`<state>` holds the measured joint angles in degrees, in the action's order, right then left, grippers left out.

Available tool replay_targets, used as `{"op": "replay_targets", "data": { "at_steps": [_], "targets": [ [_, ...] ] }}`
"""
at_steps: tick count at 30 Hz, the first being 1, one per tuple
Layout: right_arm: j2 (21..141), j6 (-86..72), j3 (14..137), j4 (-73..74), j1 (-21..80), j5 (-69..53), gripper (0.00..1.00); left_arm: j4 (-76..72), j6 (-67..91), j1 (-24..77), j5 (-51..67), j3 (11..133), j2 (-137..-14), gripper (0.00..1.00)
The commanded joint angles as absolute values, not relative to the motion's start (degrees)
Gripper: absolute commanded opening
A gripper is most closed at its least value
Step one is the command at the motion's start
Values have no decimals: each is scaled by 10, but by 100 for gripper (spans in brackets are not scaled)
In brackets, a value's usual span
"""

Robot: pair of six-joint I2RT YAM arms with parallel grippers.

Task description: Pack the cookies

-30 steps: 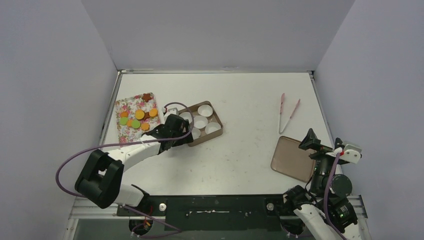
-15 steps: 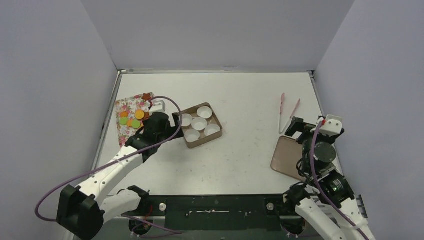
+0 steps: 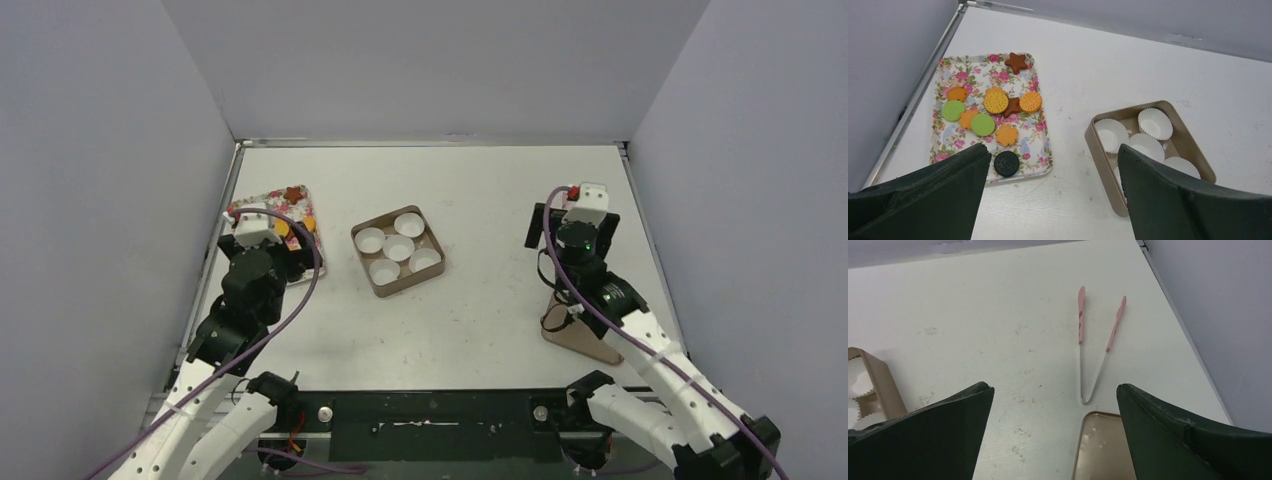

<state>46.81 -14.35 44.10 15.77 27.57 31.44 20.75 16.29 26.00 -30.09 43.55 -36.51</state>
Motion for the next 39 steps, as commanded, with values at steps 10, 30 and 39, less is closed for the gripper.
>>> {"op": "replay_targets", "data": {
  "at_steps": [10,30,39],
  "targets": [
    [722,-217,491,57,52,141,100,170,176,216,-275,400,-316,97],
    [1025,-220,648,46,-104,39,84,173,174,206,-242,398,-296,97],
    [1108,-206,719,60,-106,31,58,173,165,201,-218,398,-298,97]
  ]
}}
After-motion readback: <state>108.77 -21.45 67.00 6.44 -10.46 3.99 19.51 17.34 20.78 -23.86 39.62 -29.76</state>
